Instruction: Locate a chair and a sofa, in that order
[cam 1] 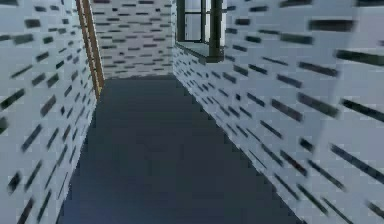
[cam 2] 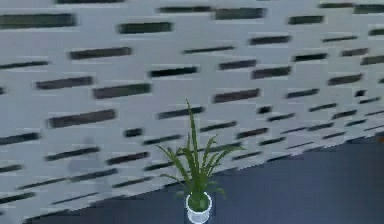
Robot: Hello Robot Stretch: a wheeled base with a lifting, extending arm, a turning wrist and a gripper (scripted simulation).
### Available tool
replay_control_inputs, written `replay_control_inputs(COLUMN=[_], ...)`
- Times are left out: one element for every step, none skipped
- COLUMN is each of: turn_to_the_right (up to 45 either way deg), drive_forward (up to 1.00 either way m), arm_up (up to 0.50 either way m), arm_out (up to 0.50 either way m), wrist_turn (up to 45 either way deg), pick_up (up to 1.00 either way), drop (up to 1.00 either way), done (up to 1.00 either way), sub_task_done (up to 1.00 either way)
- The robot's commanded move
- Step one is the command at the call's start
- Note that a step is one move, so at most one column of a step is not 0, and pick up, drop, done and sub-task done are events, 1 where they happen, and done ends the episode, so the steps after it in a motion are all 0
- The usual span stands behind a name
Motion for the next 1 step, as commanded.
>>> replay_control_inputs(turn_to_the_right=[-15.0], drive_forward=[0.00], arm_up=[0.00], arm_out=[0.00], wrist_turn=[0.0], pick_up=[0.00], drop=[0.00], done=[0.00], sub_task_done=[0.00])
